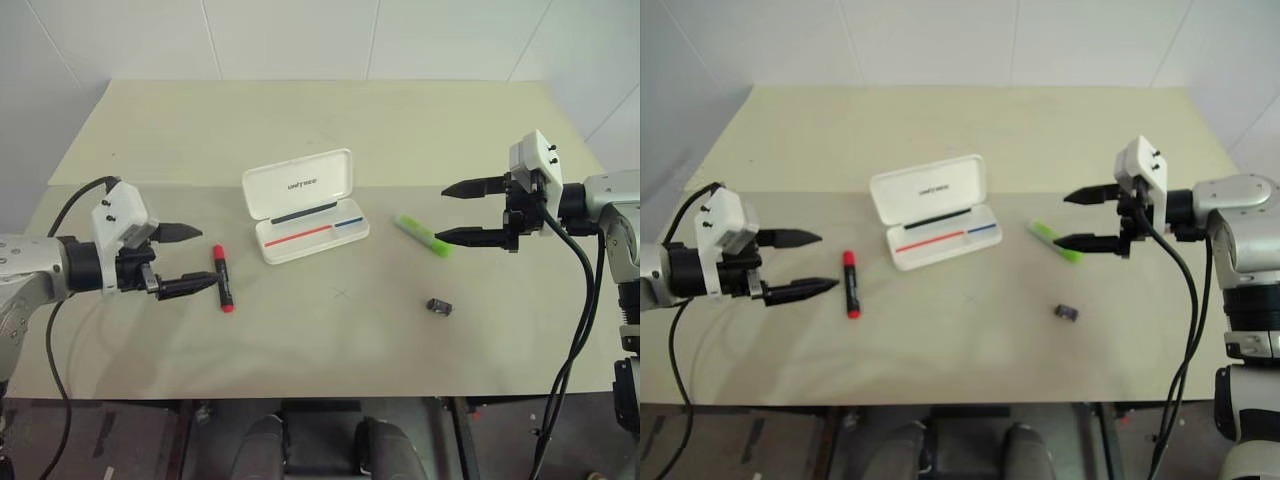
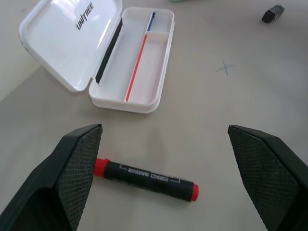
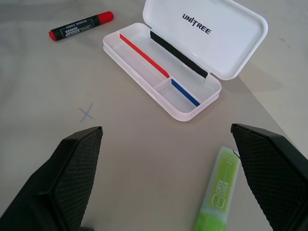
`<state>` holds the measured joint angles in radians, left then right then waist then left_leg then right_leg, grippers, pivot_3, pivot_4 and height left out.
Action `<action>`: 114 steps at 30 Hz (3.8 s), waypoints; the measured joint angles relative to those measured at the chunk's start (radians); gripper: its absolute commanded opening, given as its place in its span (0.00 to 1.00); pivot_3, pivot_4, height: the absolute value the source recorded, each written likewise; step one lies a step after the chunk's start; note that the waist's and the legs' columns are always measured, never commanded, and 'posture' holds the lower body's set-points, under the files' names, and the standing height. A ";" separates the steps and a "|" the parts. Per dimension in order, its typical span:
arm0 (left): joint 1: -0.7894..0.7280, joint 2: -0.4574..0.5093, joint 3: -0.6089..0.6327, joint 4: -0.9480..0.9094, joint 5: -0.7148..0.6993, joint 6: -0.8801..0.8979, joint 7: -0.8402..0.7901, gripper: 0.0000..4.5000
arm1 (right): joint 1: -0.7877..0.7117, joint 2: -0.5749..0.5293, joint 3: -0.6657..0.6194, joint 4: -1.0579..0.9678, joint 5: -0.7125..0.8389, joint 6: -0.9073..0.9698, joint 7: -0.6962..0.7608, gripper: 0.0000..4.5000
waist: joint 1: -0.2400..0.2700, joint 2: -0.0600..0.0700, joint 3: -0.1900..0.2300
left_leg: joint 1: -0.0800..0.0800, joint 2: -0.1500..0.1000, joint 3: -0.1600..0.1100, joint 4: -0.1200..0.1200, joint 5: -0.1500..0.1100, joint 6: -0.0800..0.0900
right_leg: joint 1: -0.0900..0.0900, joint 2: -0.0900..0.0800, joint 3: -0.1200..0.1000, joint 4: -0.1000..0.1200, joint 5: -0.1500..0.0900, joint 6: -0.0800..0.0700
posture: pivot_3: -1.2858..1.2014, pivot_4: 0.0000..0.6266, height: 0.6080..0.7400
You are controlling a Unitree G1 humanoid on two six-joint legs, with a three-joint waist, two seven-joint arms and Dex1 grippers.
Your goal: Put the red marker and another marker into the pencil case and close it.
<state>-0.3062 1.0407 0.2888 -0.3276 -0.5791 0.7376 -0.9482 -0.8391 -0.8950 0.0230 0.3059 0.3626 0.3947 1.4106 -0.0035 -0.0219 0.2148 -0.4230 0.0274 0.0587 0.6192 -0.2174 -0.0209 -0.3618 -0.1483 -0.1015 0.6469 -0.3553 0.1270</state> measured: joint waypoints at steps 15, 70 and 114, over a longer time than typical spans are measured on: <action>-0.047 -0.018 -0.086 -0.002 0.018 -0.018 0.009 0.99 | -0.002 0.002 0.000 0.003 -0.001 -0.001 -0.002 1.00 | 0.001 0.000 0.000 | 0.000 0.001 0.001 0.002 -0.001 0.000 | 0.000 0.001 0.001 0.000 0.000 0.000 | 0.52 0.24 1.00; -0.415 -0.494 -0.504 0.496 0.491 -0.322 0.003 0.01 | 0.161 -0.042 -0.125 -0.294 0.135 0.130 -0.113 1.00 | 0.018 -0.001 -0.001 | -0.001 0.002 0.003 0.011 -0.006 0.003 | 0.002 0.002 0.002 0.001 0.001 0.001 | 0.52 0.24 1.00; -0.152 -0.393 -0.569 -0.199 0.305 0.074 -0.045 0.99 | 0.182 -0.042 -0.068 -0.192 0.044 0.079 -0.115 1.00 | 0.026 -0.001 -0.001 | 0.000 0.003 0.003 0.012 -0.006 0.004 | 0.003 0.002 0.003 -0.001 0.001 0.001 | 0.52 0.24 1.00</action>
<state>-0.4586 0.6477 -0.2806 -0.5268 -0.2744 0.8113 -0.9929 -0.6575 -0.9372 -0.0446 0.1141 0.4068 0.4736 1.2951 0.0227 -0.0228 0.2141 -0.4234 0.0300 0.0620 0.6313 -0.2236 -0.0167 -0.3590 -0.1466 -0.0989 0.6457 -0.3545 0.1282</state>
